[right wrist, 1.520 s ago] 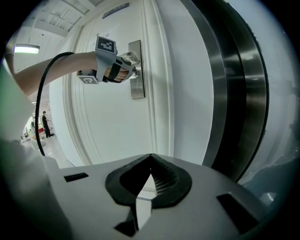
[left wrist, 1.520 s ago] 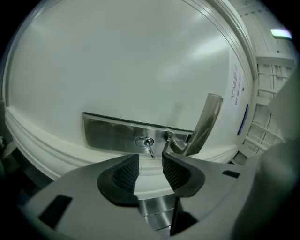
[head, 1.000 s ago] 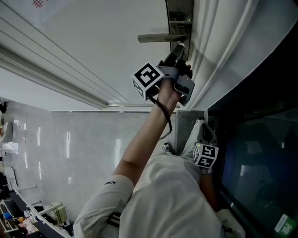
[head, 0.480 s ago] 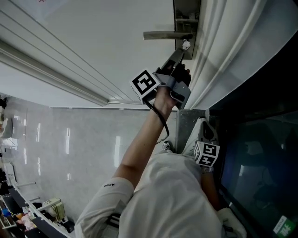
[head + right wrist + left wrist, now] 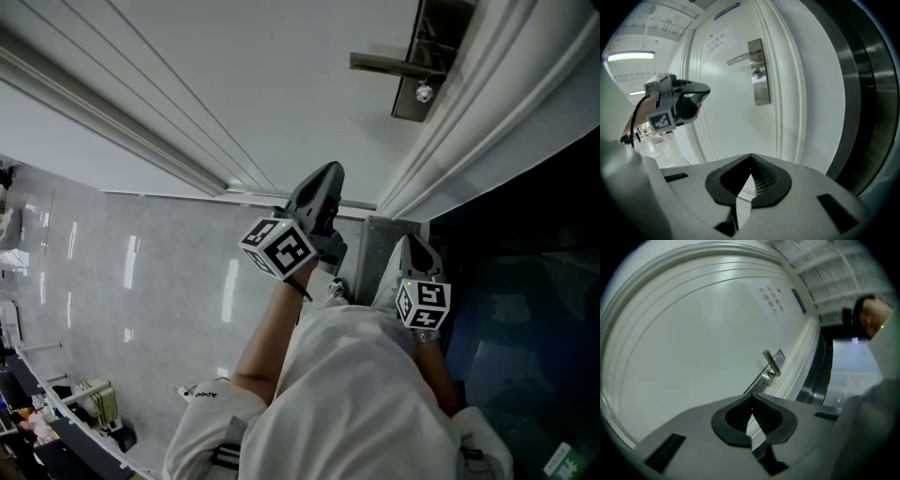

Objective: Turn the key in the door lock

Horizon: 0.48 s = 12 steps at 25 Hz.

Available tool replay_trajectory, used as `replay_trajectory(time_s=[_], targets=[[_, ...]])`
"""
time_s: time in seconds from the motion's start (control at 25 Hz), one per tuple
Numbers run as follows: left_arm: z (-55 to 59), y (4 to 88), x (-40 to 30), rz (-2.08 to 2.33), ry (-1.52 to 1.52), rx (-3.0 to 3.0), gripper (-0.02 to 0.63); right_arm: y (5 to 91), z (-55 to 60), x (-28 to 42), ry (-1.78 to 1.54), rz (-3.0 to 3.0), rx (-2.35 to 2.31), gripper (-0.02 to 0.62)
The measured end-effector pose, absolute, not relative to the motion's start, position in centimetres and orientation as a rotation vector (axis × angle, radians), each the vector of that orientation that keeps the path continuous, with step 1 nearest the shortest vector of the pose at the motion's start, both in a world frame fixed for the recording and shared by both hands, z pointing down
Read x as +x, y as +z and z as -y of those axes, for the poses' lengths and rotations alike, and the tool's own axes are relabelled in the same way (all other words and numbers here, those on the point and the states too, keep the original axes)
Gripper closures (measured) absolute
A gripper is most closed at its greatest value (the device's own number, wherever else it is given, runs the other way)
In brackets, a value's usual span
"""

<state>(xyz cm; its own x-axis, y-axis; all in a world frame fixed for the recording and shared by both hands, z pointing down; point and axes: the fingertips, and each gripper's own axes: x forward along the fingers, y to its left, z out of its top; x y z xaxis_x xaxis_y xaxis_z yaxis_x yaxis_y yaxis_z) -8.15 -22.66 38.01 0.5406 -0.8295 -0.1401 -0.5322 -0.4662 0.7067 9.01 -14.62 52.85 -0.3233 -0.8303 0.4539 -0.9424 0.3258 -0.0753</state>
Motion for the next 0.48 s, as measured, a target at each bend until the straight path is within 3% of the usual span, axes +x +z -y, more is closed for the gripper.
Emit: replay_trajectory(time_s=[0.2,0.48], targets=[[16.7,41.3,-10.4,1.353,-0.315,2.375,0.597,47.9,15.8,4.2,0.409,2.436,1.479,0.594],[10.5,46.5,-17.5,1.722,-0.156,2.173,0.597,42.9,15.8,-2.4,0.334,2.705,1.299,0.594]])
